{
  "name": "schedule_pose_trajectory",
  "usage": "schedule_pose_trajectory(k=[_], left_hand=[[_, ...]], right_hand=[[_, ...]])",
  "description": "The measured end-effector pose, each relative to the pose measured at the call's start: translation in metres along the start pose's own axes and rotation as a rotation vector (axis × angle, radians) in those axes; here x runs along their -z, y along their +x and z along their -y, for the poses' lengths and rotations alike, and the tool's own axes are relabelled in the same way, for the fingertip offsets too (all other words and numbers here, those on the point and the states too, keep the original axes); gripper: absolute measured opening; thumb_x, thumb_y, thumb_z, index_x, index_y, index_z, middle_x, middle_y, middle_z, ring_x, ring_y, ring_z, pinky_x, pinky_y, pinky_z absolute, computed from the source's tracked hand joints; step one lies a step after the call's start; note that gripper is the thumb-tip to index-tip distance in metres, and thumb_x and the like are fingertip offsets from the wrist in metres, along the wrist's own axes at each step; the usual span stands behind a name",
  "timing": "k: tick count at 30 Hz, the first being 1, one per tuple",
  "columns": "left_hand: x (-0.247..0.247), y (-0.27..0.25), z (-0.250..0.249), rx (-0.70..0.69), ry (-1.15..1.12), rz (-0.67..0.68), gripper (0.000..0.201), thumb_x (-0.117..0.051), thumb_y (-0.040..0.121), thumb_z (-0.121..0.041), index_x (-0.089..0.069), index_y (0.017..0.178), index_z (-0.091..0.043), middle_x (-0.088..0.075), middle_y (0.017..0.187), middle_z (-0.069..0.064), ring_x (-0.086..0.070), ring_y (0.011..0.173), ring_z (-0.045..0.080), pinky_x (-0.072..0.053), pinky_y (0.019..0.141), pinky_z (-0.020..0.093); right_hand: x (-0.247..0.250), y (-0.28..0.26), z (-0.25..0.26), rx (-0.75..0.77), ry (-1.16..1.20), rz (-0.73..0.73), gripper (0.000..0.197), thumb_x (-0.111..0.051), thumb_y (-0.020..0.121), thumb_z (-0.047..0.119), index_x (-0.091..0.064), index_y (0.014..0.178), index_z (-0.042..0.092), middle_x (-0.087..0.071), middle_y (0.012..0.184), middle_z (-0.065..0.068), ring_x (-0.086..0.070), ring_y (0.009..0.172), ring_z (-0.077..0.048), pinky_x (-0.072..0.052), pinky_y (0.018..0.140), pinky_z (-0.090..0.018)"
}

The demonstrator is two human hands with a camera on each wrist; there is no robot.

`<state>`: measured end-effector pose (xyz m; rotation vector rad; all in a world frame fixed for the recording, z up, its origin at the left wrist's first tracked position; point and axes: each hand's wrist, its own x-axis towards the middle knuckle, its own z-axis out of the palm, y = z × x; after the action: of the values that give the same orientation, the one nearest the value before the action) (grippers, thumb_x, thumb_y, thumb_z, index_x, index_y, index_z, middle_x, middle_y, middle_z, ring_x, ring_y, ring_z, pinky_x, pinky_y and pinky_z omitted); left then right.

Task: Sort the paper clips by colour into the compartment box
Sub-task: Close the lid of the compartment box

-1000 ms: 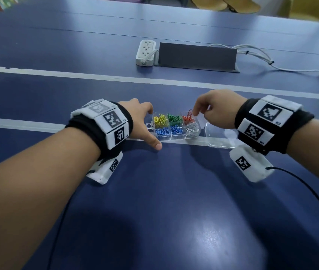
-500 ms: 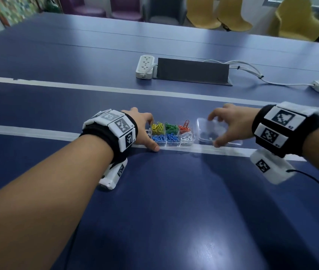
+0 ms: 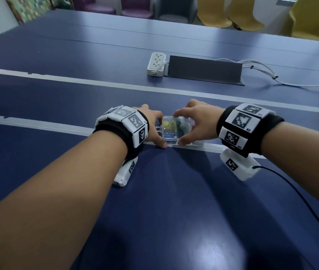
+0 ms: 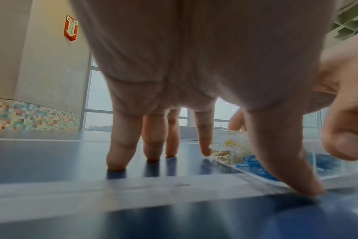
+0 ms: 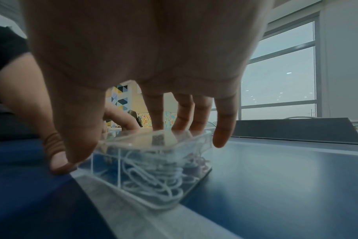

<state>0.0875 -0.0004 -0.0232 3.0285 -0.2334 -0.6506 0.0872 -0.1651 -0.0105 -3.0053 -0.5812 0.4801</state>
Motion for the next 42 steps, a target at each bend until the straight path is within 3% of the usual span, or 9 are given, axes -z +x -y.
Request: schedule_pose_trajectory(k=[6,11,14,19,24,27,31,42], left_hand=[[0.0,0.003,0.001,-0.008,-0.003,-0.002,0.076,-0.073,0.056,-0.067,-0.047,0.123,-0.042,-0.045,0.121,0.004,-0.055,0.107,0.032,-0.045,0.09,0.04],[-0.001,0.004,0.002,-0.014,-0.015,-0.012,0.076,-0.073,0.055,-0.067,-0.049,0.122,-0.042,-0.045,0.12,0.004,-0.055,0.106,0.031,-0.044,0.087,0.038],[0.0,0.004,0.001,-0.017,-0.009,-0.009,0.076,-0.074,0.055,-0.066,-0.048,0.122,-0.043,-0.045,0.121,0.004,-0.055,0.106,0.031,-0.042,0.083,0.036],[0.001,0.003,0.0,-0.021,0.007,-0.002,0.077,-0.072,0.056,-0.068,-0.046,0.125,-0.046,-0.044,0.122,0.004,-0.055,0.107,0.032,-0.045,0.09,0.04],[0.001,0.003,0.0,-0.019,0.003,0.007,0.077,-0.072,0.057,-0.067,-0.047,0.125,-0.044,-0.04,0.109,0.002,-0.055,0.105,0.031,-0.044,0.086,0.037],[0.002,0.004,0.0,-0.023,0.009,0.01,0.077,-0.073,0.057,-0.067,-0.047,0.126,-0.043,-0.037,0.106,0.001,-0.054,0.104,0.03,-0.043,0.084,0.035],[0.002,0.005,0.001,-0.03,0.0,-0.001,0.076,-0.073,0.057,-0.066,-0.047,0.124,-0.044,-0.036,0.104,0.0,-0.046,0.088,0.026,-0.041,0.079,0.034],[-0.001,0.007,0.002,-0.027,-0.002,-0.014,0.077,-0.073,0.055,-0.067,-0.048,0.124,-0.044,-0.036,0.104,0.0,-0.045,0.087,0.025,-0.041,0.08,0.034]], right_hand=[[0.002,0.0,0.0,-0.007,0.034,-0.004,0.075,-0.072,0.067,0.05,-0.044,0.134,0.029,-0.042,0.127,-0.003,-0.049,0.11,-0.022,-0.045,0.098,-0.04],[0.001,-0.003,-0.002,-0.024,0.092,-0.035,0.076,-0.075,0.062,0.054,-0.051,0.129,0.028,-0.046,0.114,0.002,-0.052,0.103,-0.018,-0.047,0.096,-0.038],[-0.002,-0.006,-0.003,-0.015,0.087,-0.038,0.078,-0.074,0.062,0.056,-0.05,0.131,0.029,-0.048,0.119,-0.001,-0.05,0.102,-0.017,-0.046,0.097,-0.038],[0.0,-0.004,-0.002,-0.002,0.054,-0.012,0.077,-0.071,0.066,0.056,-0.047,0.134,0.029,-0.047,0.123,-0.004,-0.051,0.106,-0.022,-0.045,0.098,-0.039],[-0.001,-0.004,-0.004,-0.015,0.055,-0.04,0.079,-0.072,0.063,0.059,-0.049,0.132,0.029,-0.05,0.12,-0.001,-0.045,0.093,-0.015,-0.046,0.095,-0.037],[-0.003,-0.006,-0.003,-0.018,0.041,-0.05,0.082,-0.071,0.061,0.062,-0.048,0.133,0.028,-0.05,0.121,-0.001,-0.048,0.098,-0.017,-0.047,0.095,-0.038],[-0.003,-0.01,-0.004,-0.009,0.069,-0.091,0.079,-0.069,0.064,0.06,-0.049,0.133,0.026,-0.052,0.123,-0.004,-0.051,0.113,-0.023,-0.044,0.097,-0.037],[-0.007,-0.015,-0.013,-0.003,0.099,-0.1,0.077,-0.069,0.065,0.058,-0.051,0.132,0.024,-0.051,0.123,-0.004,-0.051,0.112,-0.024,-0.044,0.098,-0.038]])
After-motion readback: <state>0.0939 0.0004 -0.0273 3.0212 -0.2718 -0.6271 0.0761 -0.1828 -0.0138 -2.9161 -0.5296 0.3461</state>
